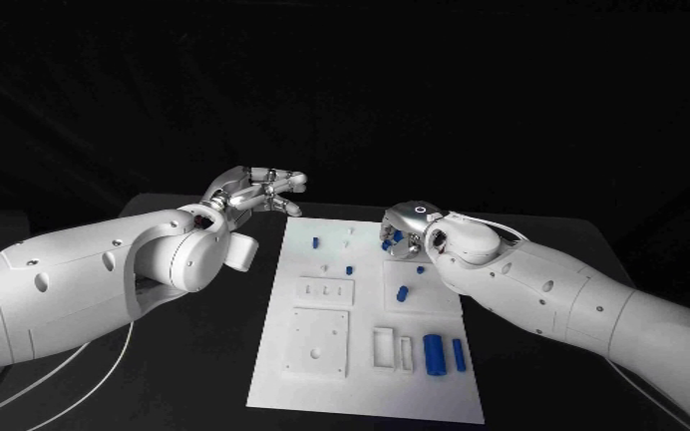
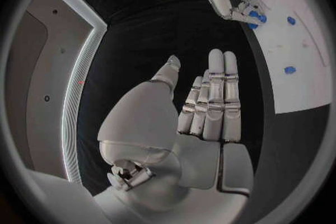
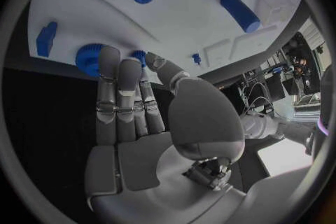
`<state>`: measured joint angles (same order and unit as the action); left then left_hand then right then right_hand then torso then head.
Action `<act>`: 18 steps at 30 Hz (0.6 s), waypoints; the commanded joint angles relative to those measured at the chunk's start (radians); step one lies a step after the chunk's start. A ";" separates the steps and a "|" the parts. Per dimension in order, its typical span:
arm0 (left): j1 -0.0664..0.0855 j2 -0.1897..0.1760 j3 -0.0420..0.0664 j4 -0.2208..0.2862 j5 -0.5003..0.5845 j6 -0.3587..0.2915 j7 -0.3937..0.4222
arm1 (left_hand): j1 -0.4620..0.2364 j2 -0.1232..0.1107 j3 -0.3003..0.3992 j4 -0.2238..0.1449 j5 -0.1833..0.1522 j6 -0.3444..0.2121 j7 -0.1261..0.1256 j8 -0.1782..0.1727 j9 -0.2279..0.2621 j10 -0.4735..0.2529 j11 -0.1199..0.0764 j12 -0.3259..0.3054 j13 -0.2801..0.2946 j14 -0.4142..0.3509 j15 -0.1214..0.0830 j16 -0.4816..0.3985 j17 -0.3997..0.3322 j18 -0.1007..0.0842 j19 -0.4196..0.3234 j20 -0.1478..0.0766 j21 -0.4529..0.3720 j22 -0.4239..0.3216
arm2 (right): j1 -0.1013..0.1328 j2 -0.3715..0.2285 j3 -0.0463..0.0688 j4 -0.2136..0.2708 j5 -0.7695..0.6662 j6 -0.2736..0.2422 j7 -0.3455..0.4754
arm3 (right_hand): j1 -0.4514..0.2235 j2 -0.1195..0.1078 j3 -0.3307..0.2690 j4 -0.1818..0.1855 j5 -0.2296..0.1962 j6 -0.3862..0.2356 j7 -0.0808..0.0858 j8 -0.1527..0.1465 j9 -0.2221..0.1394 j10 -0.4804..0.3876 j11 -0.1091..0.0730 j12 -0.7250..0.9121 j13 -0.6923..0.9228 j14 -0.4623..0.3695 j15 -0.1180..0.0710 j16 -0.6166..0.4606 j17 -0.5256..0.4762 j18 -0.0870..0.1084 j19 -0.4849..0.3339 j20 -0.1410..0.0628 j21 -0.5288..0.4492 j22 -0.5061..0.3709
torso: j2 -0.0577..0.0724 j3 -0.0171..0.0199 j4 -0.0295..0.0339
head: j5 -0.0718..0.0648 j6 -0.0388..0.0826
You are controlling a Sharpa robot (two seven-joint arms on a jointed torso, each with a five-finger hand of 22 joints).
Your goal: Assemble the parts on the task board
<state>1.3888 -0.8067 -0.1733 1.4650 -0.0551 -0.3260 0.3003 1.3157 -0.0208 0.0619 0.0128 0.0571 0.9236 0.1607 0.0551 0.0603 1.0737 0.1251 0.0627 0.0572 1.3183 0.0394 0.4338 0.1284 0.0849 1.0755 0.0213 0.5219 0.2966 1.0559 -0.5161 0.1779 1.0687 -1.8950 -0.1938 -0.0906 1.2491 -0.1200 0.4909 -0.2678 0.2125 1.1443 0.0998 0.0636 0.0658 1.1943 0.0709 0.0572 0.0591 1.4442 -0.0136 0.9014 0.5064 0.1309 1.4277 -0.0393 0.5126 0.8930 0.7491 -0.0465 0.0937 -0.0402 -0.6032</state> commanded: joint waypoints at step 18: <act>0.001 0.004 0.001 -0.001 -0.006 0.013 -0.002 | -0.004 0.006 0.000 -0.006 0.005 -0.014 0.000 0.005 0.001 -0.009 -0.001 -0.002 0.001 -0.008 0.001 0.005 -0.002 -0.003 -0.008 0.002 0.006 -0.001 | -0.004 0.009 -0.002 -0.009 -0.035 -0.018 -0.033 | 0.025 0.024 0.096 0.022 -0.128 0.076 -0.006 -0.001 0.004 0.103 -0.029 0.001 0.002 -0.007 -0.027 0.007 0.010 -0.017 0.004 -0.026 0.081 0.134 | 0.004 -0.0043 -0.0014 | 0.004 -0.005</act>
<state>1.3890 -0.8037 -0.1733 1.4627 -0.0561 -0.3257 0.2954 1.3157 -0.0209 0.0619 0.0129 0.0571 0.9139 0.1617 0.0551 0.0602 1.0708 0.1223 0.0627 0.0572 1.3184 0.0394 0.4338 0.1271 0.0849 1.0756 0.0214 0.5219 0.2965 1.0539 -0.5081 0.1766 1.0610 -1.9046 -0.2033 -0.1066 1.2626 -0.0984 0.5820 -0.2476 0.0890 1.2157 0.0925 0.0624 0.0705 1.2938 0.0425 0.0552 0.0595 1.4398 -0.0342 0.9059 0.5159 0.1199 1.4312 -0.0611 0.5909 1.0238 0.7515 -0.0497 0.0943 -0.0365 -0.6095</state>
